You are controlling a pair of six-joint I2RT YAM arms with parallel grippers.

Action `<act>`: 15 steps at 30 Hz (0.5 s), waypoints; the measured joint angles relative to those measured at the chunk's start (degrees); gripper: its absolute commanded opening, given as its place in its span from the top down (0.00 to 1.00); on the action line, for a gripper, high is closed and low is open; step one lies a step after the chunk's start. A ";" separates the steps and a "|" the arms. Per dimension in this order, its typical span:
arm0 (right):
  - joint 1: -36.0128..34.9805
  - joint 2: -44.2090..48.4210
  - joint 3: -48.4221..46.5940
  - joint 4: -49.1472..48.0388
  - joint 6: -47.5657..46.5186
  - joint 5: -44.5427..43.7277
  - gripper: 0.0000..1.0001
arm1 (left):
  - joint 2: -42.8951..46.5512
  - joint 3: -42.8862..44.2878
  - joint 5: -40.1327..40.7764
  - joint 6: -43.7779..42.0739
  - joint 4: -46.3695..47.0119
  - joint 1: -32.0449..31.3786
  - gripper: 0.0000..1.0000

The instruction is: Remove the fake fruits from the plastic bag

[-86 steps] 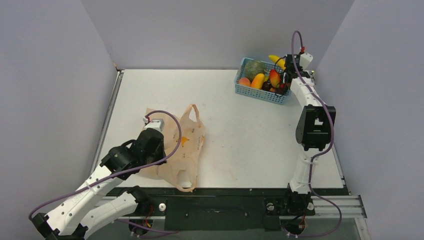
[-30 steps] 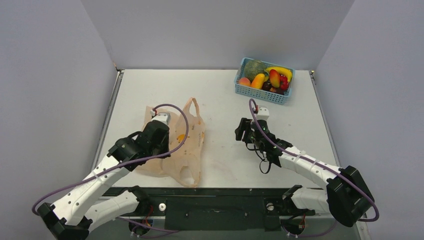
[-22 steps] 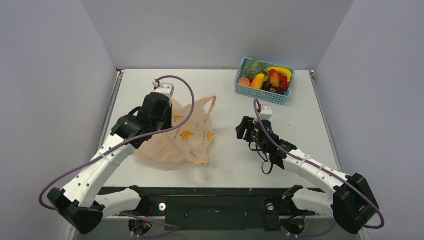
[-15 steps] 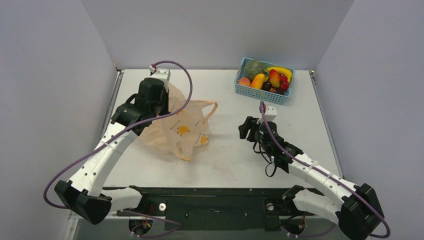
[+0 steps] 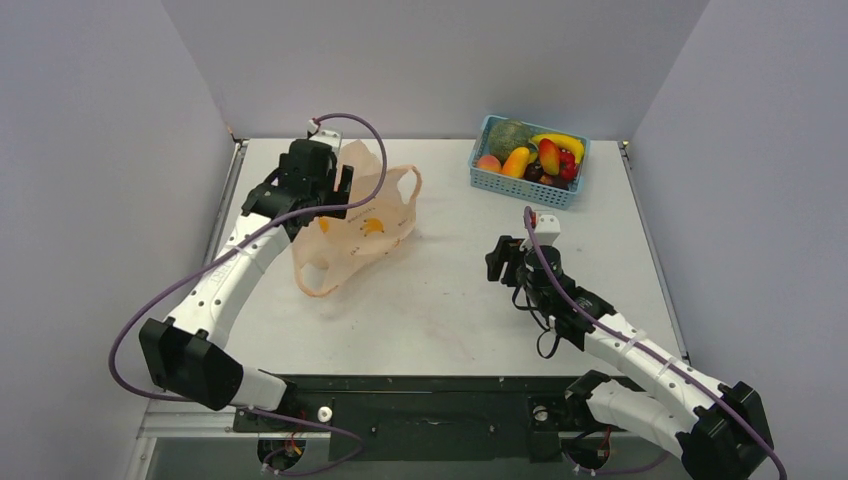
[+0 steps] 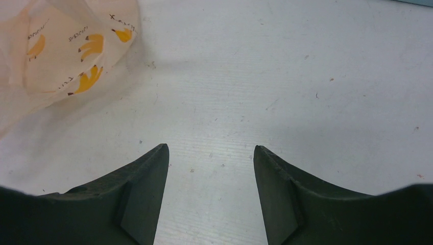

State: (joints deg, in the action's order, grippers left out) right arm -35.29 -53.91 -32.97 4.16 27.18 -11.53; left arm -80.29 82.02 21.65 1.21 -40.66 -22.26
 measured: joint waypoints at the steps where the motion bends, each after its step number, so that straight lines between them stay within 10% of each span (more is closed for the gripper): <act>1: 0.00 0.02 -0.02 0.11 0.00 0.00 0.42 | -0.59 0.04 0.63 0.98 -1.07 0.31 0.10; 15: 0.00 8.37 -5.07 11.58 -0.24 -2.45 0.37 | 19.56 -0.85 -8.26 14.32 -10.56 0.68 0.03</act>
State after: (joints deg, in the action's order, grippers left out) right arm -35.29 -45.54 -38.04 15.75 26.94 -13.98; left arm -60.73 81.17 13.39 15.53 -51.22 -21.58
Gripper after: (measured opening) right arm 0.594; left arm 0.971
